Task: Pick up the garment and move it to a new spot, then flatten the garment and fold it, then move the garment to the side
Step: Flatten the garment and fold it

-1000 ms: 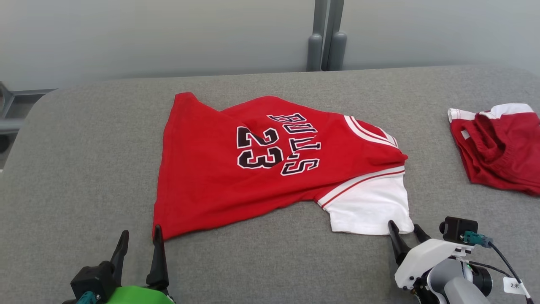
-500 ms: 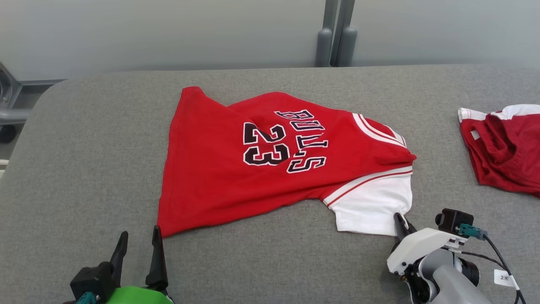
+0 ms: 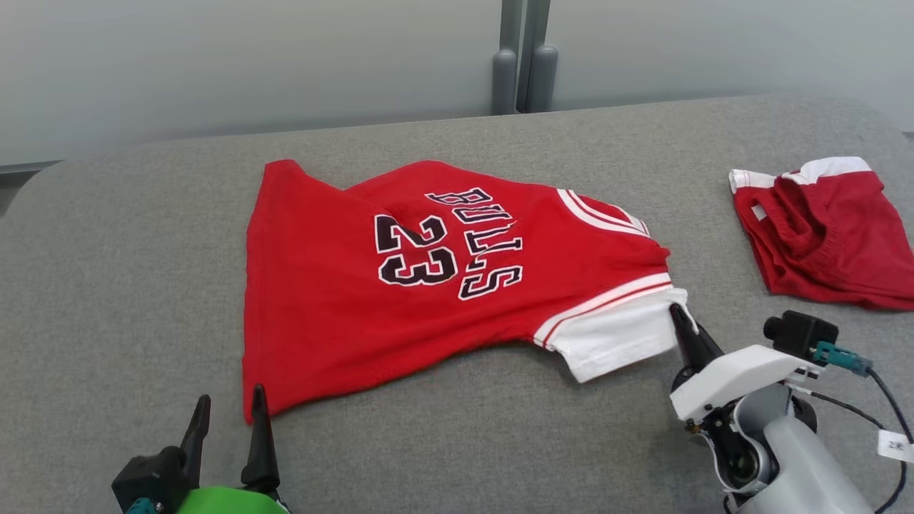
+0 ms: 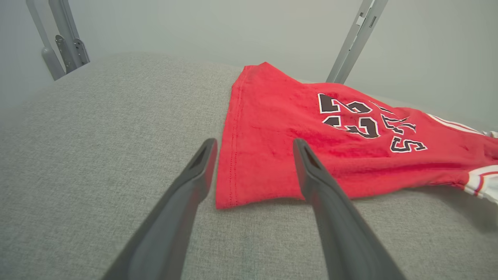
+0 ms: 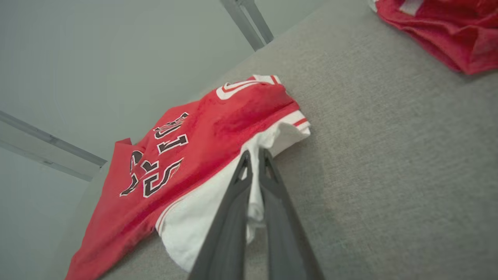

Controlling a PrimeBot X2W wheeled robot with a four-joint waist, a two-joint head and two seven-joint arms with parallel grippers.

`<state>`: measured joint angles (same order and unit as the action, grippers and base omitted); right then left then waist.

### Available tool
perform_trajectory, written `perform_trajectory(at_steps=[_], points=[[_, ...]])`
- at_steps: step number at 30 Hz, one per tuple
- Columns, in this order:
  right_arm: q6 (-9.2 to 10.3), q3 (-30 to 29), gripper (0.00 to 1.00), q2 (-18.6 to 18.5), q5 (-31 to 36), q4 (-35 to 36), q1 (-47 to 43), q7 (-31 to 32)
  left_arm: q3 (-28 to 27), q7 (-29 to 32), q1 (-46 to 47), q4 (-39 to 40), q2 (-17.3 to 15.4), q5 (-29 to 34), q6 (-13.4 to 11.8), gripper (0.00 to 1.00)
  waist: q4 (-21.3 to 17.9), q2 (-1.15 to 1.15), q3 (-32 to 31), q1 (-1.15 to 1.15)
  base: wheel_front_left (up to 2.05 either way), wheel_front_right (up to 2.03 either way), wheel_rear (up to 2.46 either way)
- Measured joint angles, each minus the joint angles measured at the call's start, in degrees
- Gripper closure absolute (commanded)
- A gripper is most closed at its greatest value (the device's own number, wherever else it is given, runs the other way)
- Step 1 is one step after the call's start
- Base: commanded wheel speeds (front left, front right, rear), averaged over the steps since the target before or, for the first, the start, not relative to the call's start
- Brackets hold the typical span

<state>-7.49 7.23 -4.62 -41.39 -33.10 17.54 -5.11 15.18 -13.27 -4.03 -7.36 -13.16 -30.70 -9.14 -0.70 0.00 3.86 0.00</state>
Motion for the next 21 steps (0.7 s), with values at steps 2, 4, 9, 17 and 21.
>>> perform_trajectory(at_steps=[2, 4, 9, 17, 21], points=[[0.0, -1.75, 1.0, -0.83, 0.14, 5.2, -2.38, 2.42, -0.11, -0.15, -0.01, -0.01, 0.0, -0.04, -0.02, 0.0, -0.65, 0.0, -0.08, 0.0, 0.0, 0.0, 0.0], [0.0, -3.88, 1.0, -1.0, 0.27, 10.31, -4.98, 5.11, -0.13, -0.18, 0.0, 0.03, 0.0, -0.1, -0.02, 0.0, -1.2, 0.0, -0.11, 0.0, 0.0, 0.0, 0.0], [0.0, -9.34, 1.0, -0.11, 2.34, 21.75, -11.17, 12.56, -0.15, -0.27, 0.07, -0.05, 0.0, -0.48, 0.0, 0.0, -2.05, 0.0, 0.03, 0.0, 0.0, 0.0, 0.0], [0.0, -19.14, 1.0, 1.46, 8.31, 26.55, -15.56, 18.76, 0.78, 0.52, 0.24, -1.15, -0.01, -1.07, 1.0, 0.0, -1.72, 0.0, 0.45, 0.0, 0.0, 0.0, 0.0], [0.0, -20.51, 1.0, 1.72, 9.76, 25.49, -15.45, 19.54, 1.76, 3.45, 0.12, -2.7, 0.94, -3.68, 2.76, 0.0, -1.34, 0.0, 0.62, 0.0, 0.0, 0.0, 0.0]])
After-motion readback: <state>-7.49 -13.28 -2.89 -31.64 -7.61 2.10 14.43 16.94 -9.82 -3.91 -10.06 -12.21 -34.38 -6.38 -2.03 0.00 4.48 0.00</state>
